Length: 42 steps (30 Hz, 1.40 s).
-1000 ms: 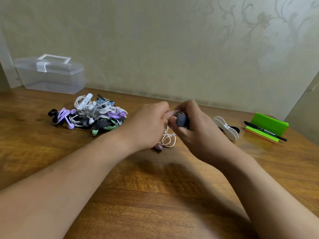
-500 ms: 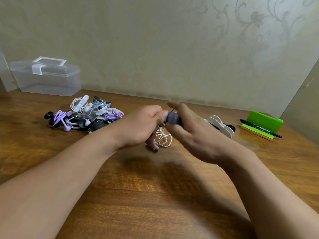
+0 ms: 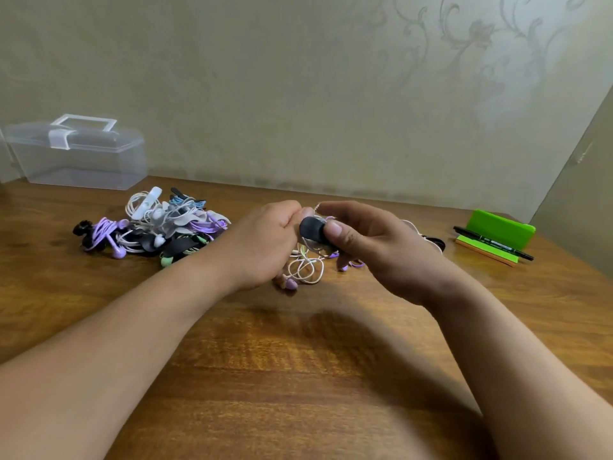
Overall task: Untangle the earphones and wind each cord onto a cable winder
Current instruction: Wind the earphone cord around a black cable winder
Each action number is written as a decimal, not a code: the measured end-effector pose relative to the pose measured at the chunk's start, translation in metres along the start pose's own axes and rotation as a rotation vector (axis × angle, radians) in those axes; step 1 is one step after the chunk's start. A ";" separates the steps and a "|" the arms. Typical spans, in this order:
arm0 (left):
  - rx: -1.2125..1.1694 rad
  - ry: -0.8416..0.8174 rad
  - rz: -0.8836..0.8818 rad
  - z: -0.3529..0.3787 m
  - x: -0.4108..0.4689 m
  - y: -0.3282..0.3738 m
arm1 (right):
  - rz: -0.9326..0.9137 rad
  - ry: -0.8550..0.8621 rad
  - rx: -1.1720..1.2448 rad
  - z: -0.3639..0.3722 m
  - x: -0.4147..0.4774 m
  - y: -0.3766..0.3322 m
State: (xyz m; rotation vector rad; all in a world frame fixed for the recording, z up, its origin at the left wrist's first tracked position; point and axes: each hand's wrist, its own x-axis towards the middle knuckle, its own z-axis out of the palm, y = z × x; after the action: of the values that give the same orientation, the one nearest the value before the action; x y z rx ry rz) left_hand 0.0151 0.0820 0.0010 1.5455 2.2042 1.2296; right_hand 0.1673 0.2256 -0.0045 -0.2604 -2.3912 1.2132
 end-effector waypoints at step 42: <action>-0.737 0.061 -0.327 0.040 0.004 -0.005 | 0.165 0.551 0.194 0.032 0.011 0.005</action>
State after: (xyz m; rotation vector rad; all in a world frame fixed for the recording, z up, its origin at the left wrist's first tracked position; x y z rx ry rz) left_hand 0.0324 0.1061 -0.0271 0.8312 1.6318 1.7061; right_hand 0.1427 0.2098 -0.0214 -0.6465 -1.7951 1.2389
